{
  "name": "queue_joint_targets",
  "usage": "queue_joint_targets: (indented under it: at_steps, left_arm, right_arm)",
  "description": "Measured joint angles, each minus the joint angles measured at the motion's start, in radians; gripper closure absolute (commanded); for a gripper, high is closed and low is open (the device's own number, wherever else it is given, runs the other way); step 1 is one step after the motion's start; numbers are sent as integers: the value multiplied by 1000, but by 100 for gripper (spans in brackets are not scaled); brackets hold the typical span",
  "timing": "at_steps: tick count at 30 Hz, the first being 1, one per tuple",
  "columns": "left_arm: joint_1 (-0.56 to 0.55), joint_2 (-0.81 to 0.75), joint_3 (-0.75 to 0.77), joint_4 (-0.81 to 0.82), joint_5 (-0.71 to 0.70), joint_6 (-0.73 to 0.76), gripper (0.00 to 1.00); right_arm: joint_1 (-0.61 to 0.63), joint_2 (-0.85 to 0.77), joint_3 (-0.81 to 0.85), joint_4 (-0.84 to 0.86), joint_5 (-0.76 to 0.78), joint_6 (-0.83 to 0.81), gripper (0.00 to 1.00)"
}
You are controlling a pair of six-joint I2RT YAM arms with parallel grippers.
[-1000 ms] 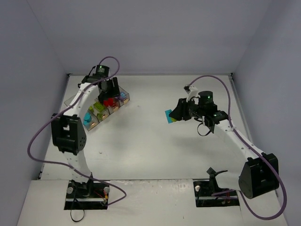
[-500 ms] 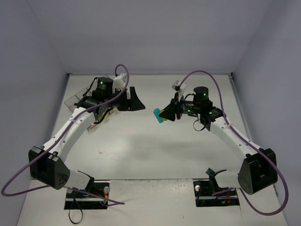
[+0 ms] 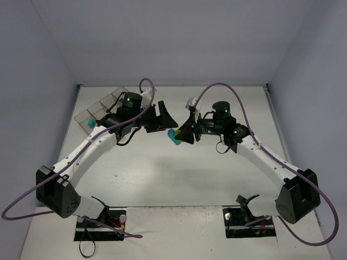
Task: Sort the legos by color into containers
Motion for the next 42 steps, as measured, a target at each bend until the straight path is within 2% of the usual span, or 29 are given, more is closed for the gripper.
queue_joint_targets:
  at_steps: [6,14,16,17,19,20,23,27,28,29,31,33,35,42]
  left_arm:
    - [-10,25,0,-57,-46,-29,47]
    - [-52,53,9,-79,-101,-59,50]
    - [-64,55,9,-72,-117,-71,58]
    - [-68,57,9,-68,-121,-76,70]
    - [-76,61,10,-60,-133,-82,80]
    - [-77,66,10,-60,-142,-87,89]
    - [-78,76,11,-48,-149,-97,99]
    - [-80,78,11,-38,-153,-98,100]
    - [-80,78,11,-38,-154,-98,100]
    - [-80,79,11,-38,-155,-98,100]
    - [-81,79,11,-38,-157,-97,100]
    - [-81,79,11,-38,-159,-97,100]
    - [-81,79,11,-38,-160,-96,100]
    - [-82,79,11,-42,-164,-83,100]
  right_arm:
    - [13,5,0,-8,51,-21,99]
    - [37,5,0,-45,135,-35,99]
    - [43,5,0,-54,150,-38,98]
    - [45,6,0,-58,157,-39,98]
    - [50,6,0,-66,173,-41,98]
    - [50,6,0,-70,182,-42,98]
    - [51,6,0,-81,204,-45,98]
    - [52,6,0,-87,216,-45,94]
    - [53,6,0,-87,217,-44,92]
    - [55,6,0,-87,220,-44,82]
    - [57,6,0,-87,225,-41,80]
    - [57,6,0,-87,229,-40,85]
    - [58,6,0,-87,231,-40,100]
    - [60,-2,-13,-79,253,-30,100]
